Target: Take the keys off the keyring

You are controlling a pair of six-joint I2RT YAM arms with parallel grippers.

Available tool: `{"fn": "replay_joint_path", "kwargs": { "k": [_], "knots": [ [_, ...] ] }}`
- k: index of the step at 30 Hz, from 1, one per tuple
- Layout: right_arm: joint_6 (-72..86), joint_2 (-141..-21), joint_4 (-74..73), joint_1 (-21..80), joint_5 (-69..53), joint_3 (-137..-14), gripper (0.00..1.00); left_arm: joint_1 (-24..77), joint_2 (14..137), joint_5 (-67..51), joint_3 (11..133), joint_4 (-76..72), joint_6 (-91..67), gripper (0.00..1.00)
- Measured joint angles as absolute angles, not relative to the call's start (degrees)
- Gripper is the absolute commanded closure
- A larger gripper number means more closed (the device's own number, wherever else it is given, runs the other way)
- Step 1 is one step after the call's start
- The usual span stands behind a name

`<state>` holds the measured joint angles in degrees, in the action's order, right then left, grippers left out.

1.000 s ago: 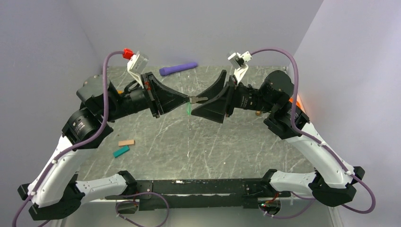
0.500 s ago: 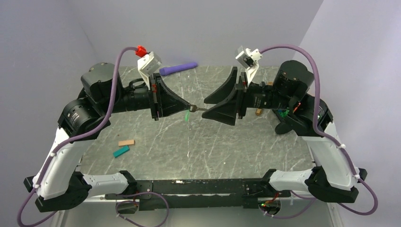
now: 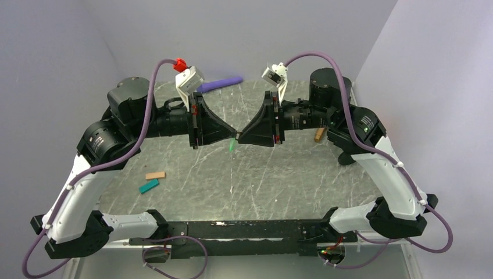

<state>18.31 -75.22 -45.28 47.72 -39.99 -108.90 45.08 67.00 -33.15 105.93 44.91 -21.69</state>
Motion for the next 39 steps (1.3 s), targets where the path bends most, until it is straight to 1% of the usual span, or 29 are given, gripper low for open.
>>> {"fn": "replay_joint_path", "kwargs": {
  "k": [4, 6, 16, 22, 33, 39],
  "knots": [
    [18.2, -74.9, -45.4, 47.7, -40.7, -108.8, 0.95, 45.1, 67.0, -33.0, 105.2, 44.8, -21.7, 1.0],
    [18.2, -74.8, -45.4, 47.7, -40.8, -108.4, 1.0, 45.1, 67.0, -32.8, 104.9, 44.4, -21.8, 1.0],
    [19.6, -73.6, -42.5, 47.7, -40.6, -104.3, 1.0, 45.1, 65.8, -31.4, 100.5, 38.1, -24.8, 1.0],
    [21.3, -71.9, -38.9, 47.7, -40.5, -101.9, 1.0, 45.1, 65.8, -30.7, 100.2, 36.5, -25.4, 1.0],
    [21.2, -70.8, -38.0, 47.7, -39.2, -101.8, 1.0, 45.1, 65.8, -29.1, 100.2, 35.9, -25.8, 1.0],
    [21.4, -70.1, -36.8, 47.7, -37.7, -101.3, 1.0, 45.1, 65.6, -29.0, 98.7, 33.1, -26.9, 1.0]
  ]
}}
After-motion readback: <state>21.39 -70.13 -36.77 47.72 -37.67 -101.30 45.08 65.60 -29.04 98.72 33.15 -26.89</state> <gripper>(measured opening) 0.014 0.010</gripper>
